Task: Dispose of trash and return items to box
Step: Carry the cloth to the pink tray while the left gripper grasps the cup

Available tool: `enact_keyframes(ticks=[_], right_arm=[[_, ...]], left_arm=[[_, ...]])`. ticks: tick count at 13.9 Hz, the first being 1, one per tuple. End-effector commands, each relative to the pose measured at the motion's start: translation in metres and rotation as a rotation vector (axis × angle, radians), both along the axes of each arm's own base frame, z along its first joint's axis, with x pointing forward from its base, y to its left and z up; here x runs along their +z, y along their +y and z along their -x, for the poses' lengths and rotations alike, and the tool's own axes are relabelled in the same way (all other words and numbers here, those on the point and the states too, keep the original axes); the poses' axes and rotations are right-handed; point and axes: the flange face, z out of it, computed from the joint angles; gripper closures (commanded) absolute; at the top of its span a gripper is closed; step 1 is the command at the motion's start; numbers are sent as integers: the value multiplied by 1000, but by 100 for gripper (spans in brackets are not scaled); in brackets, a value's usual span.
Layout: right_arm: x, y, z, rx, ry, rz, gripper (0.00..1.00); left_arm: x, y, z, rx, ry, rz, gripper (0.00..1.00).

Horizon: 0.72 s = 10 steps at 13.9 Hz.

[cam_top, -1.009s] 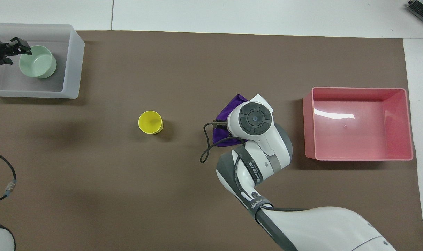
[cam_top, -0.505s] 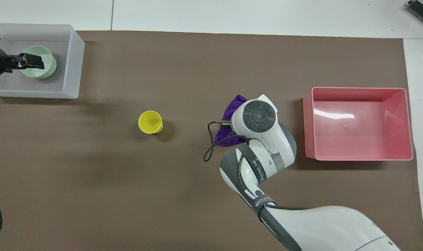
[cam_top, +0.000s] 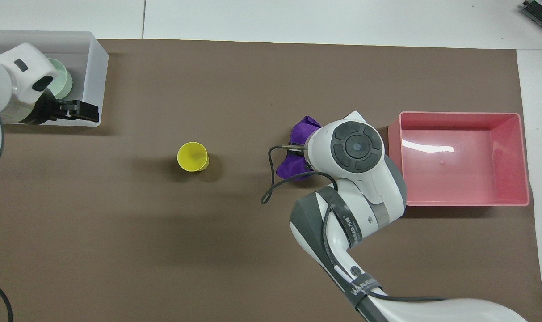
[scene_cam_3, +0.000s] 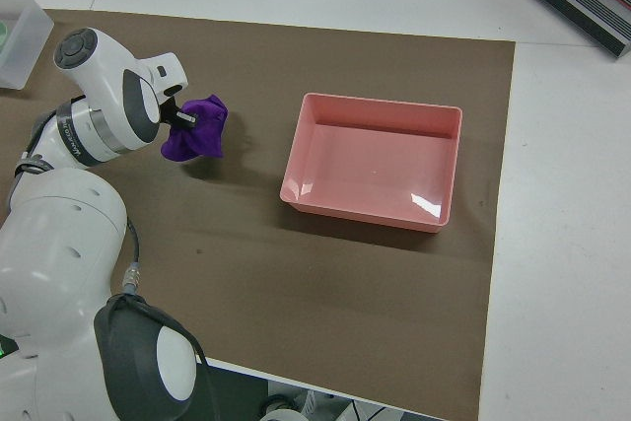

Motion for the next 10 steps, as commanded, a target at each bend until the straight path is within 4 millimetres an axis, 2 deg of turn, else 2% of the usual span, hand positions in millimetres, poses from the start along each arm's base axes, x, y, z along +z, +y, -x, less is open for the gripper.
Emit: enact_keyframes(ticks=[1, 2, 4, 6, 7, 10], right_arm=[[34, -13, 7, -39, -2, -19, 100], [47, -17, 7, -45, 5, -12, 100], [71, -22, 8, -48, 9, 0, 100], [90, -35, 11, -62, -1, -4, 100], [98, -46, 11, -66, 0, -1, 100], [120, -82, 8, -64, -13, 13, 100]], left_arm=[[-17, -41, 27, -20, -7, 6, 0], [-29, -63, 38, -19, -29, 14, 0], [-52, -87, 56, 12, -54, 30, 0], [-67, -109, 66, 7, -48, 34, 0], [-72, -120, 68, -8, -53, 36, 3], [-90, -133, 75, -32, -69, 40, 21]])
